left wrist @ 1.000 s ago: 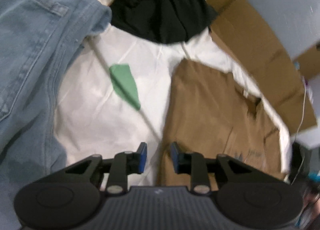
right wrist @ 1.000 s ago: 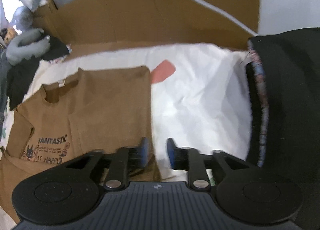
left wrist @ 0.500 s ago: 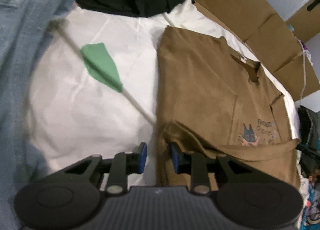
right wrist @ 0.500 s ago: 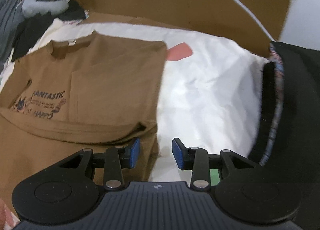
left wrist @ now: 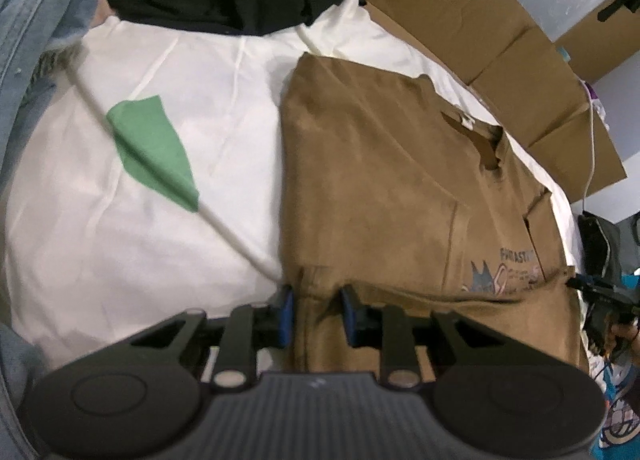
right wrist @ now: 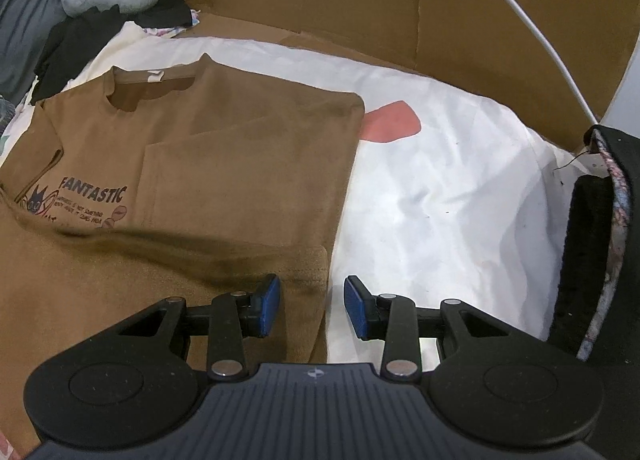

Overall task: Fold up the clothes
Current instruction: 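Close both grippers on the folded edge of the shirt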

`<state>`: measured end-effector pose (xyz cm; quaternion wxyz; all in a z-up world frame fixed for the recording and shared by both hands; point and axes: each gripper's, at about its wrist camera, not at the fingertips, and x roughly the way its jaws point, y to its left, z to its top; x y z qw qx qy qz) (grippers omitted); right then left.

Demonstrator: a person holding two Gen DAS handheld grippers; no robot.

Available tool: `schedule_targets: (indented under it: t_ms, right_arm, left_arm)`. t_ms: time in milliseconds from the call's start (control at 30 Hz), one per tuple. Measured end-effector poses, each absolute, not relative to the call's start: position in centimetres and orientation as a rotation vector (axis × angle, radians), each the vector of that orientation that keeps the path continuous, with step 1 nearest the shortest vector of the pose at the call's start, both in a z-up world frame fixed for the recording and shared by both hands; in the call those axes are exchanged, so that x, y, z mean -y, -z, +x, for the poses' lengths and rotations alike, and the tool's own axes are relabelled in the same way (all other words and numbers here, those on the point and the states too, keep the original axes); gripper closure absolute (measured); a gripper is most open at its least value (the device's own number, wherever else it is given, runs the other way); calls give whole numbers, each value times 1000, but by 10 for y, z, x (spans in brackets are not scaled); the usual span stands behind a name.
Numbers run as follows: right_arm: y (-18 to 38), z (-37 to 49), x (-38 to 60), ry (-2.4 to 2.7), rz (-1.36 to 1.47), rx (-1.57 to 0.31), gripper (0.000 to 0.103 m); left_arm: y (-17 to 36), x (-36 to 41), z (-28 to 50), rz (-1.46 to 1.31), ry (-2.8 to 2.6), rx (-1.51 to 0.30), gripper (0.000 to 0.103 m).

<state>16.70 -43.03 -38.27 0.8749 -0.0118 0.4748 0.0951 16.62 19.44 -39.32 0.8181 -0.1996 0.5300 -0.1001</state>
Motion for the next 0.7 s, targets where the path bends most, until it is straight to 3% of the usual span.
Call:
schedule_targets:
  t_ms: [67,133,167,233,700]
  right_arm:
    - [384,168,429,-200,-16,-988,63]
    - [383,167,428,-195,-12,-976,80]
    - [382,167,428,-192,-11,-973,82]
    - [380,166,426,-187,-14,-969,96]
    - [361,150,424,-159,-12,-903,99]
  left_arm:
    - [392,-196,164,-422,214,-1120,88]
    - [389,-198,162,-423,219,-1105,91]
    - [388,-198,160,-420,219,-1098,91]
    - [384,-198,156,-418,213,-1082,92]
    - [360,-194,130,-371,162,-996,95]
